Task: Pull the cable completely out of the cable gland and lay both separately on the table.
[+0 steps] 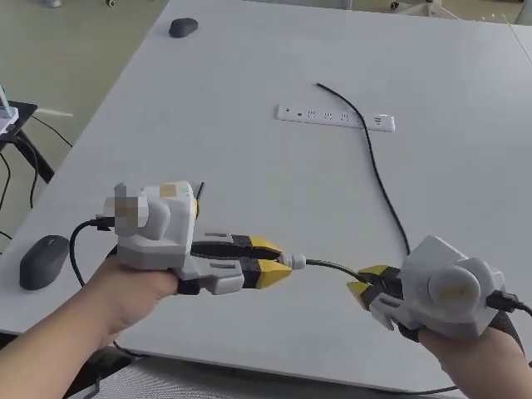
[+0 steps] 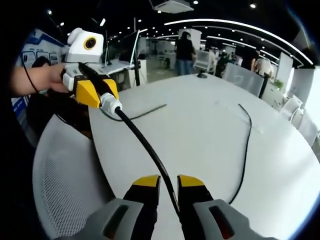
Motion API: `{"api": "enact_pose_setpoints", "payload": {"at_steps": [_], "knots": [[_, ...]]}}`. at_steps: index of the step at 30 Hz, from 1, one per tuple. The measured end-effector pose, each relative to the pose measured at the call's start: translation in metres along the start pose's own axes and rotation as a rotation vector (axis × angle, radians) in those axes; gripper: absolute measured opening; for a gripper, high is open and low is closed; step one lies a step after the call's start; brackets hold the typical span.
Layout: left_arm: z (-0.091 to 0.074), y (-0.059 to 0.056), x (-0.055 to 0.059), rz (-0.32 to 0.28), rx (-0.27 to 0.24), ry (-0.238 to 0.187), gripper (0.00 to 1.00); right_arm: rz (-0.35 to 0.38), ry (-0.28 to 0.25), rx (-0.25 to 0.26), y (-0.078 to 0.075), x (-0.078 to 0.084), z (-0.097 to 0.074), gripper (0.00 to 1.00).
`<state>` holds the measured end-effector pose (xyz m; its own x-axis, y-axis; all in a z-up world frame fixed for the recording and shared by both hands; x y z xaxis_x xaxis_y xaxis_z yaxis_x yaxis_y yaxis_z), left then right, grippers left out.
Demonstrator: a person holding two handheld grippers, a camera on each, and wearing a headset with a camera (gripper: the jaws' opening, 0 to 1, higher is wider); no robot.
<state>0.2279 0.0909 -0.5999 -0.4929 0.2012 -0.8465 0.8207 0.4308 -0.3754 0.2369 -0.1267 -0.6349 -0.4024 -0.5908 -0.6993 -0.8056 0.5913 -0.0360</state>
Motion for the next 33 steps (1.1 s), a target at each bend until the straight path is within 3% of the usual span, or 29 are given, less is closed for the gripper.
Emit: {"api": "enact_pose_setpoints", "payload": {"at_steps": [6,11,16,25,33], "knots": [[0.0,0.0,0.0,0.009,0.0,0.004,0.15,-0.088,-0.021,-0.027,0.012,-0.016,-0.012,0.14],[0.001,-0.004,0.001,0.014,0.007,0.01,0.15,-0.255,-0.052,-0.036,0.027,-0.044,-0.015,0.12],[0.0,-0.006,0.002,0.016,0.007,0.014,0.15,-0.393,-0.042,-0.038,0.043,-0.056,-0.006,0.11],[0.001,-0.006,0.001,0.022,0.008,0.015,0.15,-0.447,-0.05,-0.033,0.051,-0.063,-0.004,0.03],[0.004,-0.008,0.001,0.045,0.012,0.024,0.14,-0.412,-0.05,-0.024,0.05,-0.06,-0.005,0.01]]}}
Point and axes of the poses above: the centre of the closed fingertips' face, and the gripper's own axes: z roughly forward along the fingers, y roughly to its left, x roughly out of its underside, the point moved 9 cm from there along -z, roughly backward along the fingers, and after that the axes turned 4 degrees about y, right-handed, at the moved point
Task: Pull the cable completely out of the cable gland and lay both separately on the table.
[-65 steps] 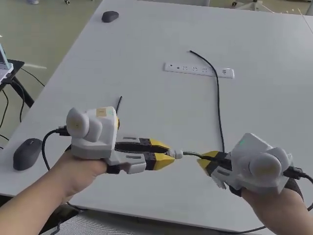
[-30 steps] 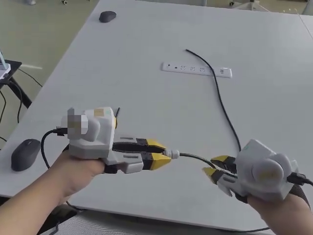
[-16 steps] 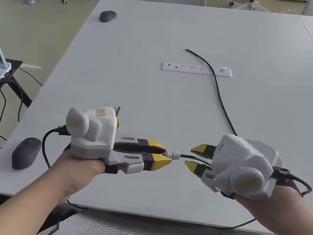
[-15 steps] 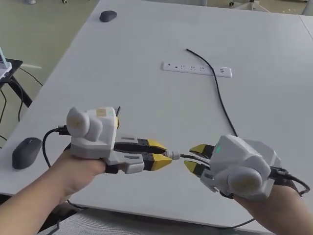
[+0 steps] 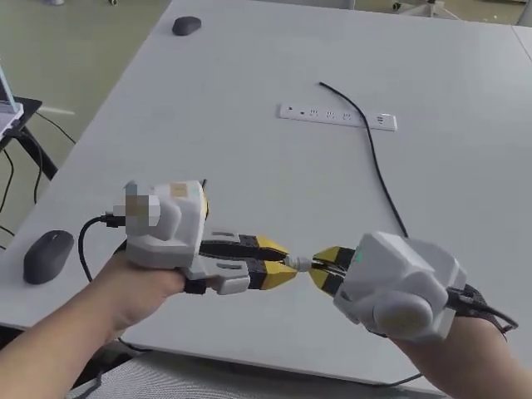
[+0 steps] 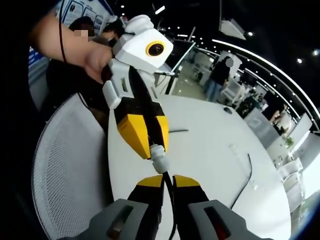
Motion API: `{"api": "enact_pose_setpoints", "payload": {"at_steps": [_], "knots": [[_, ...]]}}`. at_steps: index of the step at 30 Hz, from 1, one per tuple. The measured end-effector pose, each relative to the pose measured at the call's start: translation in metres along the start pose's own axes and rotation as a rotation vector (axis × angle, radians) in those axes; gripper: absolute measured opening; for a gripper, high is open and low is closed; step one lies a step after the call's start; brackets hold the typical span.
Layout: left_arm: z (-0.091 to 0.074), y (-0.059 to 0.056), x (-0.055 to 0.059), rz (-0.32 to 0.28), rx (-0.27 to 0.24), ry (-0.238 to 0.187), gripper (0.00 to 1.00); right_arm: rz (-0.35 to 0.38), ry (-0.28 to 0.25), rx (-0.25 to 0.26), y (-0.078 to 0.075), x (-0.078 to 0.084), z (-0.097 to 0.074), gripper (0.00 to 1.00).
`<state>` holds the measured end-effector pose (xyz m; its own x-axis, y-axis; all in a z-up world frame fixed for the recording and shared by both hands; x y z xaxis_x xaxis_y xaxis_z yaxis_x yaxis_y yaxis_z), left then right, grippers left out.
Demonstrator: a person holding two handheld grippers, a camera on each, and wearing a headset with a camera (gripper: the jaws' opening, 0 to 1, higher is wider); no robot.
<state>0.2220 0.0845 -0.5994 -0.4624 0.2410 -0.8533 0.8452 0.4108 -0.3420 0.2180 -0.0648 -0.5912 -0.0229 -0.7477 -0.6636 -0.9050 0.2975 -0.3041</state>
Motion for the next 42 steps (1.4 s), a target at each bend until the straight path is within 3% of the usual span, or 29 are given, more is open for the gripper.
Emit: {"api": "enact_pose_setpoints", "payload": {"at_steps": [18,26,35,42], "knots": [[0.007,0.001,-0.001,0.026,-0.002,0.005,0.14,0.096,0.021,0.005,-0.008,0.016,0.001,0.0],[0.006,0.001,-0.002,-0.009,-0.005,-0.01,0.15,0.218,0.026,0.021,-0.015,0.031,0.002,0.0],[0.005,0.001,-0.003,-0.006,-0.006,-0.011,0.14,0.324,0.045,0.039,-0.018,0.049,0.005,0.0],[0.005,0.001,-0.002,-0.008,-0.003,-0.012,0.14,0.518,0.094,0.047,-0.019,0.075,0.011,0.0]]}}
Point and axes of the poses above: the centre of the closed fingertips' face, and the gripper's own axes: z roughly forward along the fingers, y roughly to its left, x roughly out of its underside, the point moved 9 cm from there along -z, roughly backward along the fingers, and after that the axes turned 4 degrees about y, right-handed, at the moved point
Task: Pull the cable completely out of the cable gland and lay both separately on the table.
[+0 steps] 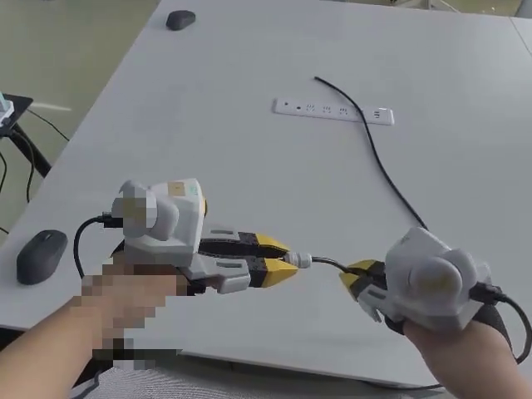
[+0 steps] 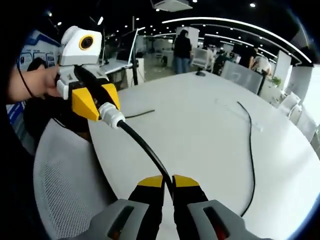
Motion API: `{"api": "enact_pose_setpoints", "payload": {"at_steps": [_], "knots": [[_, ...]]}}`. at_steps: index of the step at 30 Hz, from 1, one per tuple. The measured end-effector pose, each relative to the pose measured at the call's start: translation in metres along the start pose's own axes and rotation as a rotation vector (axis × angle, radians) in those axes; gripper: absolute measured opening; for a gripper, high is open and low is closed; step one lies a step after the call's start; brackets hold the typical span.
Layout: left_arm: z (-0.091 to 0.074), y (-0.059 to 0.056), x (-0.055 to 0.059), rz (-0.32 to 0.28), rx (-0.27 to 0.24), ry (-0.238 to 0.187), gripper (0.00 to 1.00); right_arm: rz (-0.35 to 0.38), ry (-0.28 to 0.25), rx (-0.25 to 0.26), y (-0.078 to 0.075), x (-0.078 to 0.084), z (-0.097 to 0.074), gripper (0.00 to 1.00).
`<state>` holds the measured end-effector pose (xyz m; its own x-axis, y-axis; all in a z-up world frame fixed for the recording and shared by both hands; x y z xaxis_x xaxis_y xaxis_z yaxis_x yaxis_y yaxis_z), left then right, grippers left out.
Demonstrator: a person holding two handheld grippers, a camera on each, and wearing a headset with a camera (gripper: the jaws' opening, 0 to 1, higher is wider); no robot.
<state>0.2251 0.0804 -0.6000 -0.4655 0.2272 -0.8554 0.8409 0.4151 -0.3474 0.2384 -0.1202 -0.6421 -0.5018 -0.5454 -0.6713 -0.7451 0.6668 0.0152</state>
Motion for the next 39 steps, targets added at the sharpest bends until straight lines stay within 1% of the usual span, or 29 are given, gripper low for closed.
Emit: {"api": "enact_pose_setpoints", "payload": {"at_steps": [3,4,7,9,11,13,16,19,26,27,28,31,34,36,37,38,39], "knots": [[0.0,0.0,0.0,-0.006,0.0,0.001,0.14,0.073,0.022,0.001,-0.005,0.008,0.004,0.0],[0.0,0.0,0.001,0.003,-0.004,0.007,0.14,0.091,0.038,0.003,-0.007,0.012,0.006,0.0],[0.001,-0.001,0.001,-0.001,-0.002,0.007,0.14,0.133,0.055,0.03,-0.013,0.019,0.009,0.0],[0.001,0.0,0.001,0.0,-0.004,0.007,0.14,0.169,0.07,0.035,-0.014,0.023,0.011,0.01],[0.002,0.0,0.002,0.002,-0.005,0.011,0.14,0.177,0.085,0.048,-0.015,0.027,0.013,0.01],[0.003,0.0,0.003,0.003,-0.008,0.02,0.15,0.178,0.084,0.052,-0.014,0.028,0.013,0.01],[0.004,-0.001,0.004,0.003,-0.008,0.022,0.15,0.188,0.087,0.053,-0.011,0.03,0.013,0.01],[0.003,-0.001,0.003,0.001,-0.01,0.018,0.15,0.163,0.075,0.055,-0.01,0.03,0.012,0.02],[0.0,0.001,0.003,-0.003,-0.018,0.016,0.15,0.136,0.049,0.054,-0.011,0.029,0.007,0.02],[0.0,0.002,0.003,-0.003,-0.019,0.016,0.15,0.115,0.051,0.06,-0.011,0.029,0.007,0.02],[-0.001,0.002,0.003,-0.001,-0.02,0.015,0.15,0.059,0.053,0.069,-0.01,0.027,0.005,0.02],[-0.001,0.002,0.003,-0.001,-0.023,0.012,0.15,-0.029,0.063,0.086,-0.006,0.026,0.002,0.02],[-0.003,0.002,0.002,-0.002,-0.027,0.01,0.15,-0.035,0.034,0.073,-0.002,0.022,-0.003,0.04],[-0.005,0.003,0.002,-0.003,-0.028,0.011,0.15,-0.046,0.017,0.065,0.0,0.016,-0.008,0.07],[-0.005,0.002,0.002,-0.003,-0.028,0.013,0.15,-0.056,0.009,0.061,0.001,0.013,-0.01,0.09],[-0.004,0.002,0.003,-0.005,-0.029,0.015,0.15,-0.085,-0.014,0.054,0.003,0.007,-0.014,0.1],[-0.004,0.002,0.003,-0.005,-0.03,0.015,0.15,-0.104,-0.024,0.048,0.004,0.004,-0.017,0.1]]}}
Point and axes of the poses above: the centre of the closed fingertips' face, and the gripper's own axes: z roughly forward along the fingers, y roughly to its left, x roughly out of its underside, the point moved 9 cm from there along -z, roughly backward along the fingers, and after that the axes turned 4 degrees about y, right-handed, at the moved point
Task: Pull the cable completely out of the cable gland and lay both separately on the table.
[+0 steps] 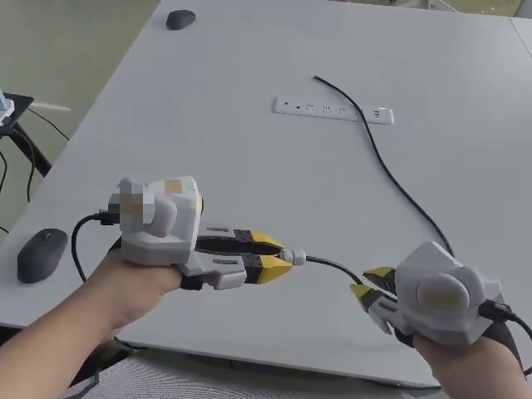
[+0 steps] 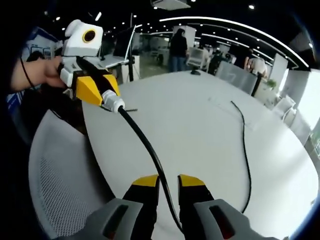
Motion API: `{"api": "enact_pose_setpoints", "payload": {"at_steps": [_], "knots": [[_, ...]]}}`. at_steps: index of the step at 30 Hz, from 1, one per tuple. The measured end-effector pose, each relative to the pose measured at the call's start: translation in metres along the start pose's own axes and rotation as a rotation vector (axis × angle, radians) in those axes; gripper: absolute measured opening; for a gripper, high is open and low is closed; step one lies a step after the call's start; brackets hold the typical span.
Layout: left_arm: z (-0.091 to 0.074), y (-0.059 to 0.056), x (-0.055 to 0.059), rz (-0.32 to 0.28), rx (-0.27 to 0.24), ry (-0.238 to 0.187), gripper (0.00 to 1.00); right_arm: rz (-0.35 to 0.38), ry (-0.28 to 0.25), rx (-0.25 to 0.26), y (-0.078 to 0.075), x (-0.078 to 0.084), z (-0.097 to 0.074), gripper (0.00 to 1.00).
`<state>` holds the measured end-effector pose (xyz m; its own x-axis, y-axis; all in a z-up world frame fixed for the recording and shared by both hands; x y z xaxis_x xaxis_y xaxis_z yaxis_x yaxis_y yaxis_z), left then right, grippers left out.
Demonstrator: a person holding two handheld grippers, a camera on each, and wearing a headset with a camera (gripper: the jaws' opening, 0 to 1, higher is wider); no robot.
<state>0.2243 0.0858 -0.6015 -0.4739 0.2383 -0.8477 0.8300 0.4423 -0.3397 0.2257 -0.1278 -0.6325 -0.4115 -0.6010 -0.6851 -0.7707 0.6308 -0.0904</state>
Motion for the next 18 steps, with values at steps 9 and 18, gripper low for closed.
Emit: {"api": "enact_pose_setpoints", "payload": {"at_steps": [9,18], "knots": [[0.001,0.0,0.001,0.003,0.002,0.009,0.15,-0.246,-0.089,-0.102,0.022,-0.042,-0.009,0.09],[0.001,0.0,0.002,0.008,0.006,0.014,0.15,-0.389,-0.081,-0.103,0.038,-0.058,0.001,0.07]]}}
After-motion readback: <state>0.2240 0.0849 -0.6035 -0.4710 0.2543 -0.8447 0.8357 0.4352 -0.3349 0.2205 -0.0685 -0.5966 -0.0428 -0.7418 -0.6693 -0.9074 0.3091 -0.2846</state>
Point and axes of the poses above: the centre of the closed fingertips' face, and the gripper's own axes: z roughly forward along the fingers, y roughly to its left, x roughly out of its underside, the point moved 9 cm from there along -z, roughly backward along the fingers, and after that the axes turned 4 degrees about y, right-handed, at the moved point
